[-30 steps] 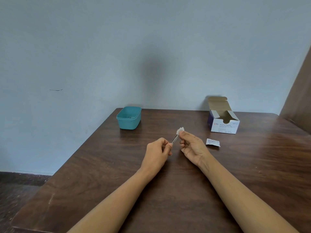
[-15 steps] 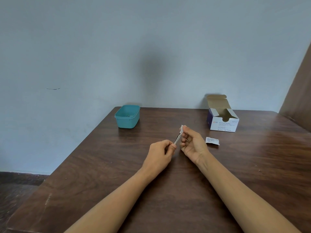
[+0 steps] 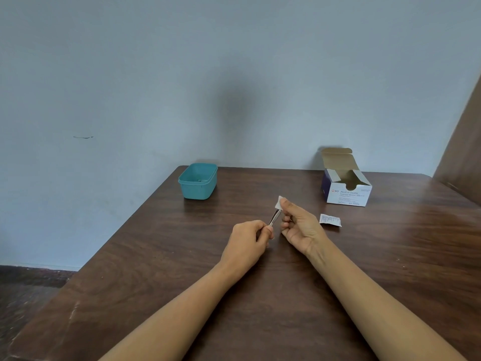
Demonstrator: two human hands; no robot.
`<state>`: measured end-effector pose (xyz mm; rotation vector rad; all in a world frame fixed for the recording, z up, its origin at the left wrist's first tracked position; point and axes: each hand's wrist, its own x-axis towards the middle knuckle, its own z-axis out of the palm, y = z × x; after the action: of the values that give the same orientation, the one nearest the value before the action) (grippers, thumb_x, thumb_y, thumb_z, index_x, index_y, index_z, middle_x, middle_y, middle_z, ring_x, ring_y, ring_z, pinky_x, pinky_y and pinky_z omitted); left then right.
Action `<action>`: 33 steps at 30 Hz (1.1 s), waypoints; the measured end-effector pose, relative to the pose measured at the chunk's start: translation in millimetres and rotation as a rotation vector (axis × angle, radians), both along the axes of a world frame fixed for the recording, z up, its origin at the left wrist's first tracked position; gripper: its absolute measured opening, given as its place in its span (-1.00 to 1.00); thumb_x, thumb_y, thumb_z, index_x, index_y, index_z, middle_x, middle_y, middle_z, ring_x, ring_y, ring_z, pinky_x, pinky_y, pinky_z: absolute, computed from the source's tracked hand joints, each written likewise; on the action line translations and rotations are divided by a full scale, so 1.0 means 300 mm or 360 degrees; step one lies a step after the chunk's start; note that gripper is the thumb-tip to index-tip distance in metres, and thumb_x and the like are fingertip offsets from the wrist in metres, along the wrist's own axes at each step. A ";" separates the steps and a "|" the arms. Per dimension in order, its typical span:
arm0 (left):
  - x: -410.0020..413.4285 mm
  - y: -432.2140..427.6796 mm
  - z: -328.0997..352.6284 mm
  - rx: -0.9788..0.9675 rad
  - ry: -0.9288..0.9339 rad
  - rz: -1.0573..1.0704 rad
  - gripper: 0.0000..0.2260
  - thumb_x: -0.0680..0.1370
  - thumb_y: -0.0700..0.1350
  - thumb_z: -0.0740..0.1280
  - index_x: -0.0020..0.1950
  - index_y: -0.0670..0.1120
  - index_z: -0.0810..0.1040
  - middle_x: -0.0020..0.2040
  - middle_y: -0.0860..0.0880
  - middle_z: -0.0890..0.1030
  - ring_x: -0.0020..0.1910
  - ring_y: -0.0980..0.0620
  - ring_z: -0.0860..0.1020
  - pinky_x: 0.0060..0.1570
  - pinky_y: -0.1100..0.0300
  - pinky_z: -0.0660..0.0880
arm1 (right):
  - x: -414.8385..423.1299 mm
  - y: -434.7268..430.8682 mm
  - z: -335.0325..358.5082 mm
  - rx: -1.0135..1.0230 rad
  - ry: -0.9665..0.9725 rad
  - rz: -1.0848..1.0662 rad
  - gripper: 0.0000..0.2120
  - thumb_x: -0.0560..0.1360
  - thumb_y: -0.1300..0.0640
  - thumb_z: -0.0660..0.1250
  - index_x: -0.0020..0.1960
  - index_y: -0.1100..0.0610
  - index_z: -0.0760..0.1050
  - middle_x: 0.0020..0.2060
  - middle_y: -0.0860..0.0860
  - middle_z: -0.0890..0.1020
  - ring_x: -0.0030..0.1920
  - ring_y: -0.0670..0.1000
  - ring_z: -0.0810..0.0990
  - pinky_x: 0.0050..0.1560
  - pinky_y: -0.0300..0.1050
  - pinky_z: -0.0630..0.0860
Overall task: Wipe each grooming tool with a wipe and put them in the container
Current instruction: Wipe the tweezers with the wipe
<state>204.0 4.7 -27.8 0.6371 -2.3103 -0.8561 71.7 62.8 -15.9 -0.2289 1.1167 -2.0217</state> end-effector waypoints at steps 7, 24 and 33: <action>-0.001 -0.001 -0.001 -0.0023 -0.0021 -0.0008 -0.79 0.61 -0.04 0.24 -0.13 -0.02 0.62 -0.36 0.11 0.58 -0.33 0.29 0.54 -0.27 0.50 0.38 | 0.006 0.000 0.004 0.0029 0.0021 -0.0064 -0.95 0.48 0.24 0.39 -0.16 0.20 0.58 -0.44 -0.01 0.49 -0.41 -0.12 0.34 -0.40 -0.29 0.27; 0.005 -0.001 0.005 -0.0020 -0.0020 0.0007 -0.78 0.62 -0.05 0.23 -0.09 -0.07 0.64 -0.32 0.07 0.61 -0.33 0.38 0.52 -0.26 0.53 0.38 | 0.009 -0.005 -0.003 -0.0008 0.0065 -0.0062 -0.94 0.42 0.35 0.40 -0.14 0.23 0.59 -0.42 -0.03 0.61 -0.44 -0.15 0.35 -0.51 -0.35 0.29; 0.001 0.000 0.003 -0.0015 -0.0019 0.0012 -0.78 0.61 -0.04 0.23 -0.15 -0.02 0.62 -0.37 0.09 0.60 -0.34 0.26 0.53 -0.27 0.49 0.38 | 0.004 -0.015 -0.009 0.0029 0.0099 -0.0122 -0.95 0.48 0.25 0.38 -0.16 0.22 0.60 -0.42 0.00 0.51 -0.43 -0.15 0.37 -0.48 -0.33 0.28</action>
<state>204.3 4.6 -27.1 0.6476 -2.3197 -0.8395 72.8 58.4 -18.6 -0.2444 1.1982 -2.0836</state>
